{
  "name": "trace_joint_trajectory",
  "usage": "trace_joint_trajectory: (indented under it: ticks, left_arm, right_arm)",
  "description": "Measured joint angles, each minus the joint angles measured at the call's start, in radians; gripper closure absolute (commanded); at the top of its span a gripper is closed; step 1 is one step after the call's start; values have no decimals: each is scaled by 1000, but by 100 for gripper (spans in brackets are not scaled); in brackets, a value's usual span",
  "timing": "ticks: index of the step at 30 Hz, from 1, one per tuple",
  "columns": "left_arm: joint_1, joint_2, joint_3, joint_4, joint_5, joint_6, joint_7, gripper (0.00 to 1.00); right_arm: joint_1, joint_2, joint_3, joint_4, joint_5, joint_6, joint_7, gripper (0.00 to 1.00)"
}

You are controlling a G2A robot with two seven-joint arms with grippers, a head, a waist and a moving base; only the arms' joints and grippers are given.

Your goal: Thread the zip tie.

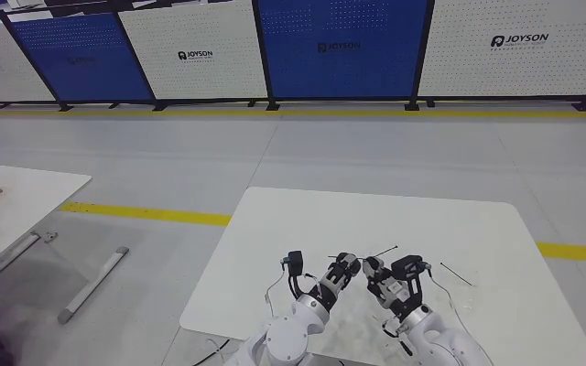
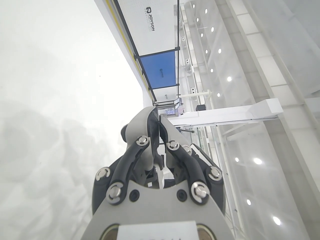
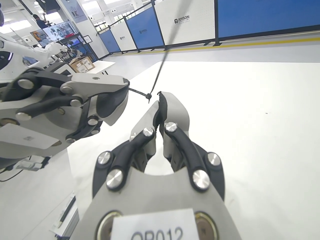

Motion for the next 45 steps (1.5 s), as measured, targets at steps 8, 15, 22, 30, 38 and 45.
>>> trace_joint_trajectory:
  ticks: [8,15,22,30,38,45]
  left_arm:
    - [-6,-2,1,9,-3,10,7,100]
    - [-8,-2,8,14,5,16,3,100]
    - [-8,-2,10,15,8,15,3,100]
    - [-7,-2,8,15,9,11,7,100]
    - [-5,-2,7,14,4,-2,6,100]
    - [-1,-2,6,11,1,-28,-3,100]
  right_arm:
    - [1,2,-4,-3,2,-6,2,65]
    - [-7,4,5,-15,9,-2,-12,79]
    - [-10,6,5,-20,7,2,-16,89]
    - [-9,8,3,-21,4,7,-17,100]
    - [-8,9,0,-18,1,10,-18,100]
    - [-2,9,-7,-11,-5,9,-13,100]
